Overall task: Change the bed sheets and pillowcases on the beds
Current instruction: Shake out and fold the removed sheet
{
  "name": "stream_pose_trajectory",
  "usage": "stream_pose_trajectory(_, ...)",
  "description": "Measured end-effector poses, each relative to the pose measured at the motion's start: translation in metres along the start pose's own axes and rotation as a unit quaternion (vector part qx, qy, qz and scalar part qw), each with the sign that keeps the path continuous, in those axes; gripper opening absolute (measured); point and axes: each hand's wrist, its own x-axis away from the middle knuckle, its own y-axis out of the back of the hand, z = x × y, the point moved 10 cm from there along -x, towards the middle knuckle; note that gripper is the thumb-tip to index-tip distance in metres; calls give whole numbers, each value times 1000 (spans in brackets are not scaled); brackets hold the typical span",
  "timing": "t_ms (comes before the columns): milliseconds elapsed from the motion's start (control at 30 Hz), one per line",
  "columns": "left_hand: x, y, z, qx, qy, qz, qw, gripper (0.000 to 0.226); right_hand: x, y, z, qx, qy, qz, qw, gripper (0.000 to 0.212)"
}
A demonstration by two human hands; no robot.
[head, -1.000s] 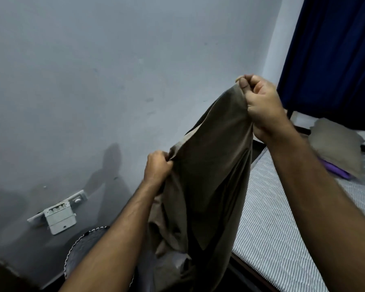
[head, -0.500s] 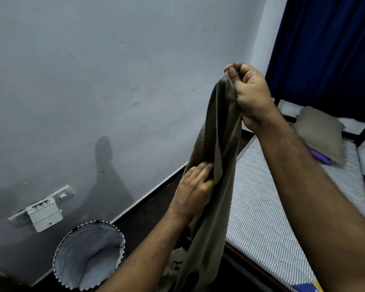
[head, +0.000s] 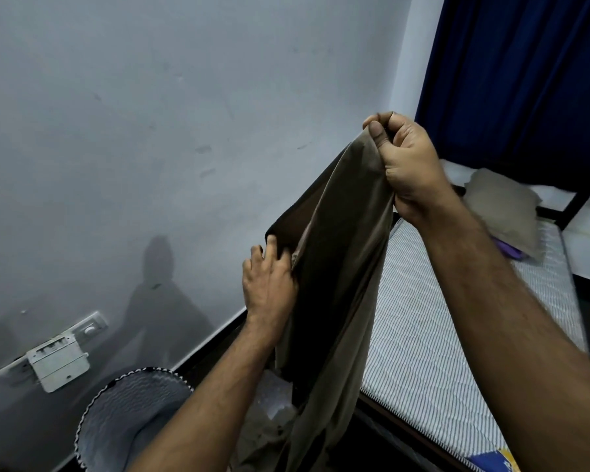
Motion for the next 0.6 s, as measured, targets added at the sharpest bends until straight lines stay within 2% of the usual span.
stream_pose_trajectory(133, -4, -7, 5, 88, 18, 32, 995, 35, 2, 5, -1, -2, -2, 1, 1000, 9)
stream_pose_trajectory(267, -8, -13, 17, 262, 72, 37, 962, 23, 6, 1, 3, 7, 0, 39, 999, 9)
stream_pose_trajectory(333, -13, -27, 19, 307, 79, 80, 945, 25, 11, -7, 4, 8, 4, 82, 997, 10)
stream_pose_trajectory(433, -17, -48, 19, 404, 116, 150, 895, 31, 18, -13, 3, -5, -2, 121, 993, 9)
stream_pose_trajectory(500, -18, -48, 18, 455, 109, 147, 872, 26, 20, -11, 2, -13, -7, 131, 991, 9)
stream_pose_trajectory(567, -16, -50, 14, 537, 101, 160, 822, 18, 20, -5, 2, -15, -8, 129, 991, 10)
stream_pose_trajectory(600, -13, -51, 11, 566, 98, 176, 799, 22, 21, -2, 2, -16, -9, 127, 992, 10)
